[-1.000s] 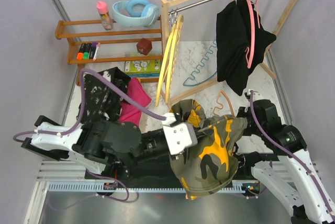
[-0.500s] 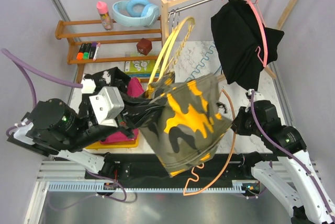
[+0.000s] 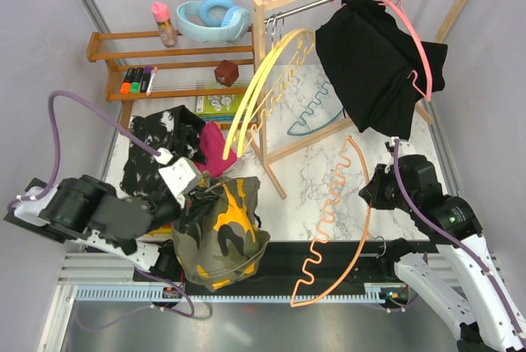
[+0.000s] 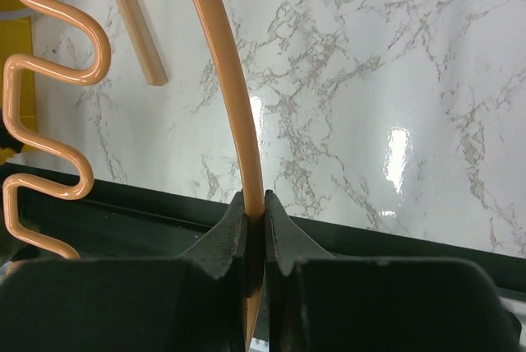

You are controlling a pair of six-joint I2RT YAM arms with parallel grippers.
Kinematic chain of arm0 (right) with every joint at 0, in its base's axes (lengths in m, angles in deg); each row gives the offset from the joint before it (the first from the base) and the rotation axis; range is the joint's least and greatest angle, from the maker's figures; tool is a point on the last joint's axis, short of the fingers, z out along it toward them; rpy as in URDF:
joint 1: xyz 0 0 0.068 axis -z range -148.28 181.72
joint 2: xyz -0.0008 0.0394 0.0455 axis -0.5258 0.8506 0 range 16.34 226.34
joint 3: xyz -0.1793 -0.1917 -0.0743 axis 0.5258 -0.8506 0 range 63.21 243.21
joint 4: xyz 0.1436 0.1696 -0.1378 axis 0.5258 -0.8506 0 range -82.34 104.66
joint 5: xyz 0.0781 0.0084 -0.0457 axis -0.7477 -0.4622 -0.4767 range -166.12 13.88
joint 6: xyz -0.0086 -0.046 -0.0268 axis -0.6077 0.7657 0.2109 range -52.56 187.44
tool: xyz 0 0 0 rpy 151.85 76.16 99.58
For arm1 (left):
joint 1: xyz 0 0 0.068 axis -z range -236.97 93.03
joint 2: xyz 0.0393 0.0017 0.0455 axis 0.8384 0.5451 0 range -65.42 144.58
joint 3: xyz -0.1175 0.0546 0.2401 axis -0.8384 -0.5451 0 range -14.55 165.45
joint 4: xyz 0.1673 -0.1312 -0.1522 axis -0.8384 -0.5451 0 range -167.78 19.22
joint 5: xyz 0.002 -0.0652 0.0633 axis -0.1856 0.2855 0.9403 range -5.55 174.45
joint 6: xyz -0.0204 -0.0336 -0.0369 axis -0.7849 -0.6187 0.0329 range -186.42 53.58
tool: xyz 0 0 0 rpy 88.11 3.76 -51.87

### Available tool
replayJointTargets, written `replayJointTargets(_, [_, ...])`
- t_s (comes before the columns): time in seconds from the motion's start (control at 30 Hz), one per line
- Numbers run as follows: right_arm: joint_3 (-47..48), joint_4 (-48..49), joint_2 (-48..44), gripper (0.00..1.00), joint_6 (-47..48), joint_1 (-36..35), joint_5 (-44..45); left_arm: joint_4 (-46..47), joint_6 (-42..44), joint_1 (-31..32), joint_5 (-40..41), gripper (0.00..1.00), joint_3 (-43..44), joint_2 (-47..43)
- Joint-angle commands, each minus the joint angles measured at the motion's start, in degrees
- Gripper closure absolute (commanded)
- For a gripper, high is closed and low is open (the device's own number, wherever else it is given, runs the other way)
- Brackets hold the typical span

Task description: Remove the trousers from the hanger

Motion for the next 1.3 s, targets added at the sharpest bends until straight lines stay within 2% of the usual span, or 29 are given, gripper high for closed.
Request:
replayJointTargets(0.0, [3.01,1.93,-0.48,1.00,2.00,0.11,1.26,-10.49,-24.51,0.27,12.48,0.98,-5.85,-1.28])
replayJointTargets(0.17, [2.93,1.93,-0.57,1.00,2.09,0.11,1.35,-11.38,-37.34,-2.36,17.49,0.98,-15.16,-3.39])
replayJointTargets(0.2, [2.93,2.02,-0.66,1.00,2.09,0.11,1.26,-9.81,-35.36,-4.02,16.71,0.98,-16.05,-3.04])
replayJointTargets(0.23, [3.01,1.93,-0.66,1.00,2.26,0.11,1.34,-2.05,-31.16,-9.43,15.14,0.98,-17.10,-2.60])
replayJointTargets(0.27, [2.93,1.93,-0.57,1.00,2.26,0.11,1.26,1.68,-22.33,-13.75,9.38,0.98,-18.59,-1.55])
replayJointTargets(0.3, [3.10,1.85,-0.57,1.00,2.44,0.11,1.26,5.89,-18.15,-18.84,5.15,0.98,-19.22,0.89])
replayJointTargets(0.33, [3.19,1.93,-0.57,1.00,2.44,0.11,1.26,7.76,-15.59,-28.29,1.36,0.98,-19.48,2.83])
replayJointTargets(0.37, [3.10,1.93,-0.74,1.00,2.53,0.11,1.34,8.91,-13.82,-31.69,-1.98,0.98,-19.23,4.24])
replayJointTargets(0.4, [3.10,1.93,-0.83,1.00,2.53,0.11,1.26,9.53,-13.28,-33.98,-2.02,0.98,-19.22,5.21])
replayJointTargets(0.53, [3.10,1.76,-1.10,1.00,2.26,0.11,1.35,17.34,-8.36,-43.65,-4.38,0.98,-20.19,-1.00])
replayJointTargets(0.63, [3.19,1.76,-1.10,1.00,2.26,0.11,-0.24,20.34,-5.11,-50.06,-7.37,0.98,-16.78,-3.12])
replayJointTargets(0.67, [3.28,1.84,-0.92,1.00,2.35,0.11,-0.32,20.70,-2.93,-50.96,-8.25,0.98,-13.11,-2.52])
replayJointTargets(0.73, [3.54,1.84,-0.75,1.00,2.44,0.11,-0.50,20.00,-0.28,-52.11,-8.00,0.98,-8.35,0.46])
replayJointTargets(0.8, [4.24,1.76,-1.01,1.00,2.44,0.03,-0.68,19.21,5.86,-52.81,-5.11,0.98,-1.23,6.87])
replayJointTargets(0.87, [4.77,1.67,-1.10,1.00,2.26,0.11,-0.76,19.90,12.09,-55.26,-2.03,0.98,3.34,11.52])
replayJointTargets(0.93, [5.47,1.23,-1.01,1.00,2.35,0.11,-0.68,22.61,14.75,-60.09,-3.50,0.98,5.20,12.34])
replayJointTargets(1.03, [6.26,0.27,-1.36,1.00,2.61,0.03,-0.15,23.78,15.99,-67.54,-7.63,0.98,7.49,12.08])
replayJointTargets(1.13, [6.70,-0.44,-1.36,1.00,3.32,0.11,0.12,23.69,15.03,-72.13,-15.18,0.98,9.86,12.69])
replayJointTargets(1.27, [7.58,-0.44,-0.92,1.00,3.49,0.11,-0.06,22.98,11.53,-72.85,-25.19,0.98,12.68,14.01])
